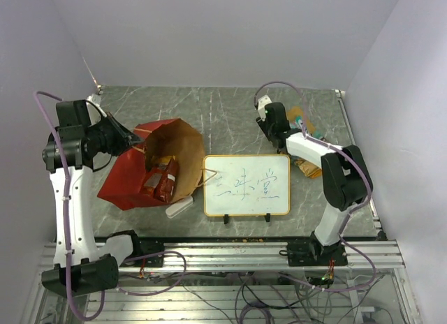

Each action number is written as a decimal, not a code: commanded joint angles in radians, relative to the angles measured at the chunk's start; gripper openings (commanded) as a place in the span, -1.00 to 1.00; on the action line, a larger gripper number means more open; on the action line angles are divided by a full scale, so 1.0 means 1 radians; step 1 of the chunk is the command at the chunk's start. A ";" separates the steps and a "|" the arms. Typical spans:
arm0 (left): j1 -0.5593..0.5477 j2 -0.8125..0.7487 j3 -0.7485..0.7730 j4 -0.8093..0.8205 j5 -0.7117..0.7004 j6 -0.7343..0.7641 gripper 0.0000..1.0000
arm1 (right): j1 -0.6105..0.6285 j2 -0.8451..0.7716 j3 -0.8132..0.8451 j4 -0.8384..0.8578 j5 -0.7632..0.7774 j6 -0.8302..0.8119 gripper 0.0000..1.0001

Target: Take the snacks out of the paper bag

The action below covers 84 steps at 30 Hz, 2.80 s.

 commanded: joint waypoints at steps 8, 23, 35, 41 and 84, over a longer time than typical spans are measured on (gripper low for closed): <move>-0.004 -0.055 0.016 -0.081 -0.045 0.063 -0.86 | 0.078 -0.247 0.117 -0.204 -0.240 0.099 0.23; -0.005 -0.091 -0.021 -0.063 -0.017 0.063 -0.86 | 0.518 -0.205 0.178 -0.197 -1.071 -0.648 0.45; -0.006 -0.103 -0.053 -0.043 0.031 0.076 -0.86 | 0.654 0.068 0.384 -0.443 -0.882 -0.958 0.56; -0.022 -0.110 -0.071 -0.044 0.023 0.086 -0.86 | 0.693 0.123 0.423 -0.471 -0.867 -1.009 0.55; -0.049 -0.118 -0.023 -0.085 -0.034 0.084 -0.86 | 0.735 0.174 0.386 -0.387 -0.763 -1.026 -0.55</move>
